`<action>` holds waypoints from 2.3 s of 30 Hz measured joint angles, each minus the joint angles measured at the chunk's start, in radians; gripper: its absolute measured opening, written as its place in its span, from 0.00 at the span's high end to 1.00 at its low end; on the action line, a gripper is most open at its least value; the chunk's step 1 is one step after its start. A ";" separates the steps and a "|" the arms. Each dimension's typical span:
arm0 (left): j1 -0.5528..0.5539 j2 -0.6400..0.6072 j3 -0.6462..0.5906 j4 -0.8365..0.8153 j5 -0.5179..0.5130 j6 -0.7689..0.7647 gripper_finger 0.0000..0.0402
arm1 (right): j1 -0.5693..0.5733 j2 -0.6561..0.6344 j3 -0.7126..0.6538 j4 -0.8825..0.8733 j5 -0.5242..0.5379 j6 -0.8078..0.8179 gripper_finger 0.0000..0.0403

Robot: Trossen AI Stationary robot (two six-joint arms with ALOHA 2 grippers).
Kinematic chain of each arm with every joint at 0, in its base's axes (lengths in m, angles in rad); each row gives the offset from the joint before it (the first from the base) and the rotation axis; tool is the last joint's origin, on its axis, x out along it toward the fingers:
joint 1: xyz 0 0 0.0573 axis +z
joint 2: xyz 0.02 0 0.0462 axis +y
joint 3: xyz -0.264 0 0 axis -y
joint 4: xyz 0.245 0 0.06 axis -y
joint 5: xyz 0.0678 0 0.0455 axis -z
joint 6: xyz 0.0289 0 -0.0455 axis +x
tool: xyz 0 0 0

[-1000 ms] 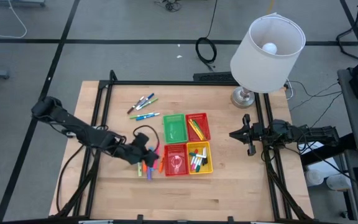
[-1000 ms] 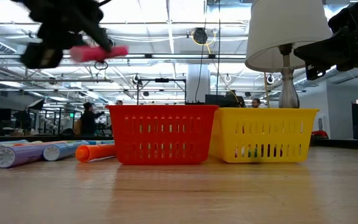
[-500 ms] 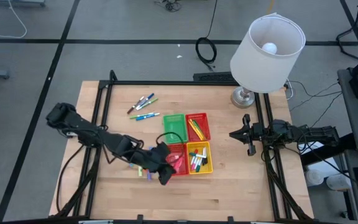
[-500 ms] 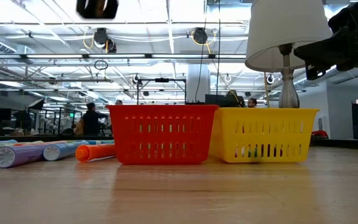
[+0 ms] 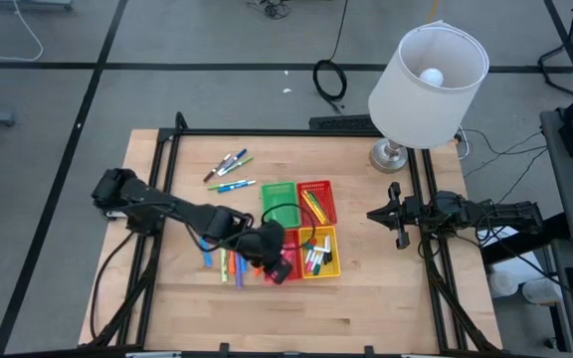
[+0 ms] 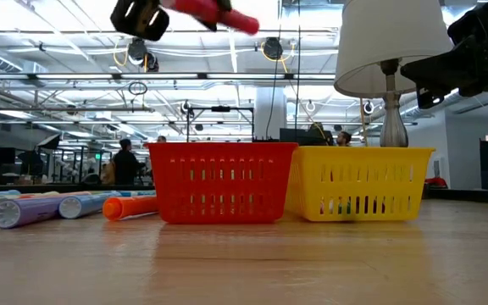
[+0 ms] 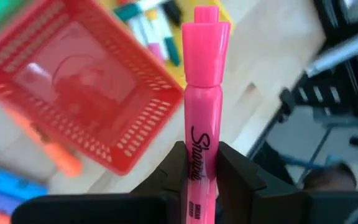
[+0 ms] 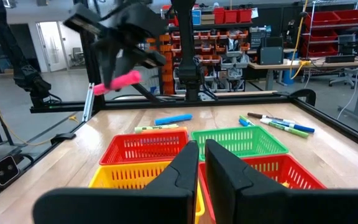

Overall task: Pick & Place Markers
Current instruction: Put the large pink highlighter into the bottom red bin

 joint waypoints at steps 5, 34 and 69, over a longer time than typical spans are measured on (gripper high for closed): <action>0.038 0.028 -0.001 0.009 -0.003 -0.034 0.85 | 0.000 0.000 0.000 0.000 0.000 0.000 0.96; 0.138 0.200 0.000 -0.048 0.025 0.144 0.81 | 0.000 0.019 0.000 0.003 0.000 0.000 0.96; 0.128 0.235 -0.001 -0.044 0.093 0.152 0.81 | 0.000 0.019 0.000 0.003 0.000 0.000 0.96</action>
